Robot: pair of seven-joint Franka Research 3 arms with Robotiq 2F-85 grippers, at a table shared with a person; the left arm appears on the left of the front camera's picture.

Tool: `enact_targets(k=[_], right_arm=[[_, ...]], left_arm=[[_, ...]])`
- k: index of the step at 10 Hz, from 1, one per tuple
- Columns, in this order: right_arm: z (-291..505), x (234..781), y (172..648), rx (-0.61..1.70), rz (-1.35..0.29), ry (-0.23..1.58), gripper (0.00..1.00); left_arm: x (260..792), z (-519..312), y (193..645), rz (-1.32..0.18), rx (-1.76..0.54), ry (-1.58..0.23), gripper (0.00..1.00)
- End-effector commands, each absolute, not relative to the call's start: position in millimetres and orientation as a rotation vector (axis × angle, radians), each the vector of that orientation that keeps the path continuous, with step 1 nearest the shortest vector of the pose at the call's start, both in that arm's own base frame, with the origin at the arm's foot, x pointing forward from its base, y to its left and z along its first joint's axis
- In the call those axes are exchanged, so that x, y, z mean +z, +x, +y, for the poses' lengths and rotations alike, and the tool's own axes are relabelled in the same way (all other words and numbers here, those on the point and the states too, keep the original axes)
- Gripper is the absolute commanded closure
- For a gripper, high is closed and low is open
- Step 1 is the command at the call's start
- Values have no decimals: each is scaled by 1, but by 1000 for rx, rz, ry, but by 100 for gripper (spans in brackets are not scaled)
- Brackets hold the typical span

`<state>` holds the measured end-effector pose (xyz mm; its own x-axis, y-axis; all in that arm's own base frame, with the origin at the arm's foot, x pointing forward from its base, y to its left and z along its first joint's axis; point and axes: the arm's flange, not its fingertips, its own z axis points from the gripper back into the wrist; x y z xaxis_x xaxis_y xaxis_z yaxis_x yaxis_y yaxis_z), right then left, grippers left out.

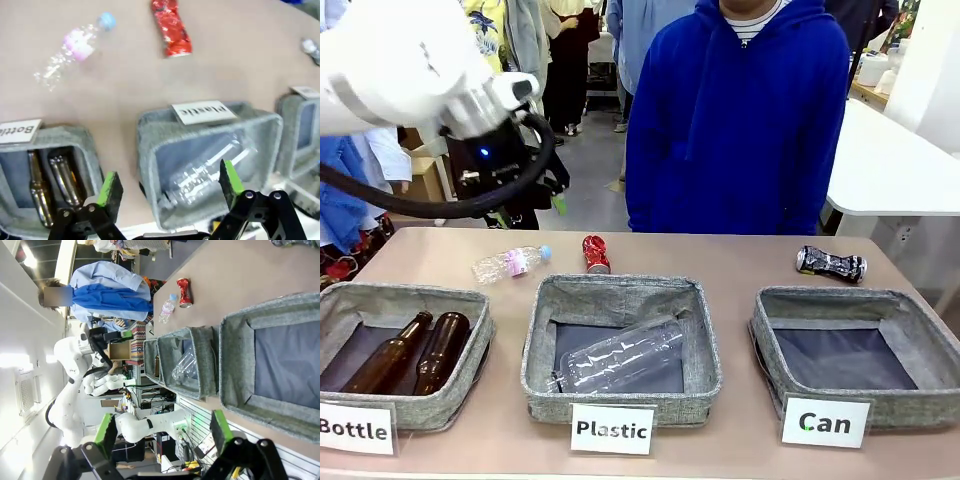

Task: Sort the can waste into the basket.
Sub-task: Pick up the can waste from the table and place it in the right Fabric basket.

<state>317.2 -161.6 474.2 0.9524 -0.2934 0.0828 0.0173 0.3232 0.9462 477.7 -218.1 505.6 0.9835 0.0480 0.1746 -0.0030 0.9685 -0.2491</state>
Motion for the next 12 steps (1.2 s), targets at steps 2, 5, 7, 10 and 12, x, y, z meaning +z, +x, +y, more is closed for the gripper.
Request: enact_targets(k=[2, 5, 7, 10, 12], right_arm=[[-163, 475, 317, -182, -273, 1230, 0], [-163, 475, 317, -182, -273, 1230, 0], [-163, 475, 317, -182, -273, 1230, 0], [-163, 475, 317, -182, -273, 1230, 0], [-163, 475, 317, -182, -273, 1230, 0]], left_arm=[[521, -206, 470, -168, 14, -317, 0], [495, -235, 475, -274, 116, -294, 0], [478, -274, 481, -364, 168, -318, 0], [469, -276, 480, -350, 119, -325, 0], [505, -192, 453, -259, -23, -490, 0]])
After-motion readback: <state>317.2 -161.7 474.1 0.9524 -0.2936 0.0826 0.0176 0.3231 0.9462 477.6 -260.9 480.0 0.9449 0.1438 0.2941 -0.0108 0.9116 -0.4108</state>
